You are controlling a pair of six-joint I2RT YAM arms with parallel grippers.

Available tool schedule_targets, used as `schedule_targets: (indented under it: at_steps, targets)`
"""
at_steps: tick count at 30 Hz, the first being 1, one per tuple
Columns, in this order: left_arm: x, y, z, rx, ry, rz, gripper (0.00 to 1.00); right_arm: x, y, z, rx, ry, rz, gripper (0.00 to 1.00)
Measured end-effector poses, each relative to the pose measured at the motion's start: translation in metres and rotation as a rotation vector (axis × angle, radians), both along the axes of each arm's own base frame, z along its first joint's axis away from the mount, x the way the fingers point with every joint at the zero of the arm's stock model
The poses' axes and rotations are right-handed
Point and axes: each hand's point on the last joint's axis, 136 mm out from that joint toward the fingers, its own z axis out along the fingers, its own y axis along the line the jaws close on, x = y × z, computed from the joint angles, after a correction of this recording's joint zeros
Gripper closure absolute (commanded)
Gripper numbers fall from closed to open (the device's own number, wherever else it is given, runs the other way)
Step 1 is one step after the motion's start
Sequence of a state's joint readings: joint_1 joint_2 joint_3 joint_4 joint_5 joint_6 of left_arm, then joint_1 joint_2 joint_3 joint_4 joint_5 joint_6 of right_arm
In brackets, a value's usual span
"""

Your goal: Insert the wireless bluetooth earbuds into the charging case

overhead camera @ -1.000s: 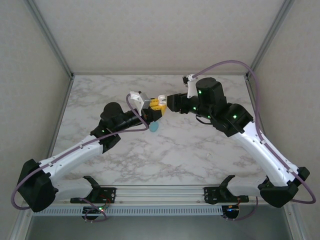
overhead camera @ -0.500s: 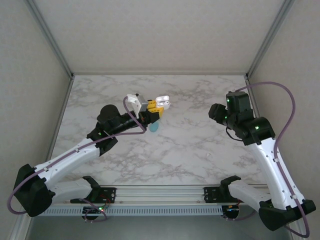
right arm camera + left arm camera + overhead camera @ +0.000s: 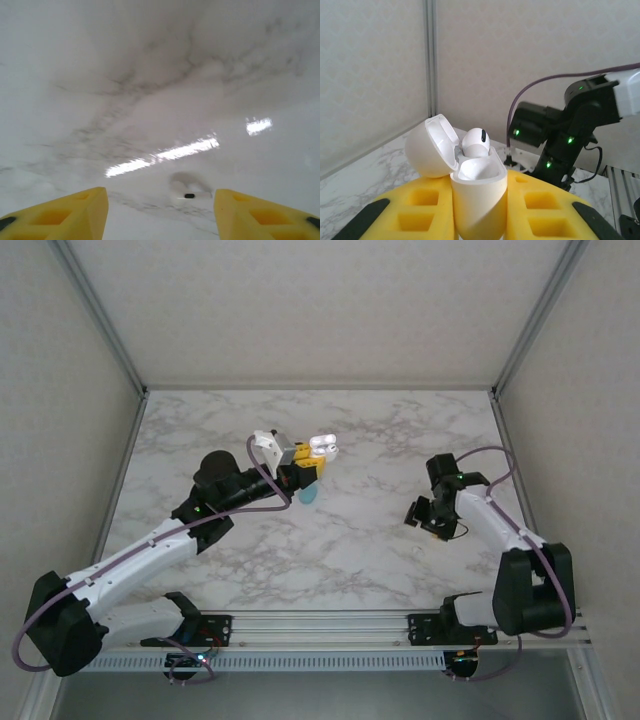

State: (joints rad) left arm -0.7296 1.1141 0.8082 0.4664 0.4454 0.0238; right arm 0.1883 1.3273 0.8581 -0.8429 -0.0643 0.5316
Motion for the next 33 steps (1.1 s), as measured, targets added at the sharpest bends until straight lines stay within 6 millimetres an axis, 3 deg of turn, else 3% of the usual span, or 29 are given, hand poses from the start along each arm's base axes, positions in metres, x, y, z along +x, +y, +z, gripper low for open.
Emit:
schedule_targets:
  at_steps: [6, 16, 26, 33]
  targets:
    - [0.001, 0.001, -0.001, 0.003, 0.004, 0.008, 1.0, 0.01, -0.013, -0.005, 0.026, -0.032, -0.059, 0.45]
    - [0.0, 0.002, -0.002, 0.009, 0.007, 0.01, 1.0, -0.014, 0.003, -0.046, 0.155, 0.123, -0.062, 0.49]
    - [0.0, 0.002, -0.003, 0.011, 0.009, 0.01, 1.0, -0.027, 0.005, -0.049, 0.151, 0.166, -0.041, 0.49]
    - [0.001, 0.002, -0.003, 0.012, 0.011, 0.01, 1.0, -0.041, 0.023, -0.046, 0.159, 0.201, 0.031, 0.53]
